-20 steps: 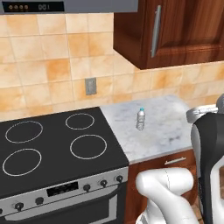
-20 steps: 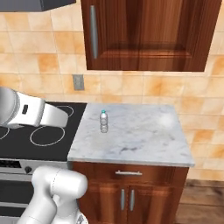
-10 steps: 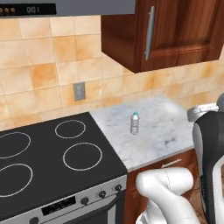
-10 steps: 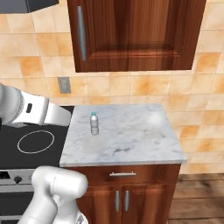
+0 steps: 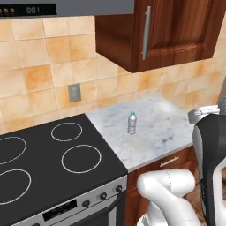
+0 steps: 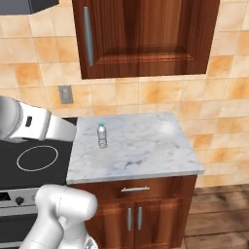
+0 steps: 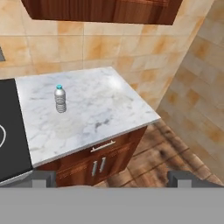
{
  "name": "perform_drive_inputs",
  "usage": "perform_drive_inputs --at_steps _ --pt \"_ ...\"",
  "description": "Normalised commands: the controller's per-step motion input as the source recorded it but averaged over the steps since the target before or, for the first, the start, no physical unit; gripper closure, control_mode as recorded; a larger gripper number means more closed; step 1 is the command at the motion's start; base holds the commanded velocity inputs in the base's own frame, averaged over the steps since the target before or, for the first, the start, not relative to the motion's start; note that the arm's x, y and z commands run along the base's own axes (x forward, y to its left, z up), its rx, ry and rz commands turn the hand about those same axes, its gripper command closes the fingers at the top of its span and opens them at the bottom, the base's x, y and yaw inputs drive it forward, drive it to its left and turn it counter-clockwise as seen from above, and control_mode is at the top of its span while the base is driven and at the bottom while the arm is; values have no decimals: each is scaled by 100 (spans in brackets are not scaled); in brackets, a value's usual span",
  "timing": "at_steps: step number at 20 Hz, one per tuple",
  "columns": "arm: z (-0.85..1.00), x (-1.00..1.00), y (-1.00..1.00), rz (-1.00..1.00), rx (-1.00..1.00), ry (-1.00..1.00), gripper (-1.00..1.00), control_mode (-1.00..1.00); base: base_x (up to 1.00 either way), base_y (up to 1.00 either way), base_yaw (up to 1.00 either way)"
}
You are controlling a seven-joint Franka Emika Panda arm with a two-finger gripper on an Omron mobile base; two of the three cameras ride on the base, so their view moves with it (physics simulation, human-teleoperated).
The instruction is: Move the drinks to the dining counter.
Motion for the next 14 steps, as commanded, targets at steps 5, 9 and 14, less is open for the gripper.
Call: perform_drive_inputs --at_steps 5,9,14 --pt "0 0 0 0 0 0 -100 100 86 -1 49" --pt "0 0 0 0 0 0 -100 100 89 -25 62" --pt "-27 36 -20 36 23 0 -100 -100 15 -4 13"
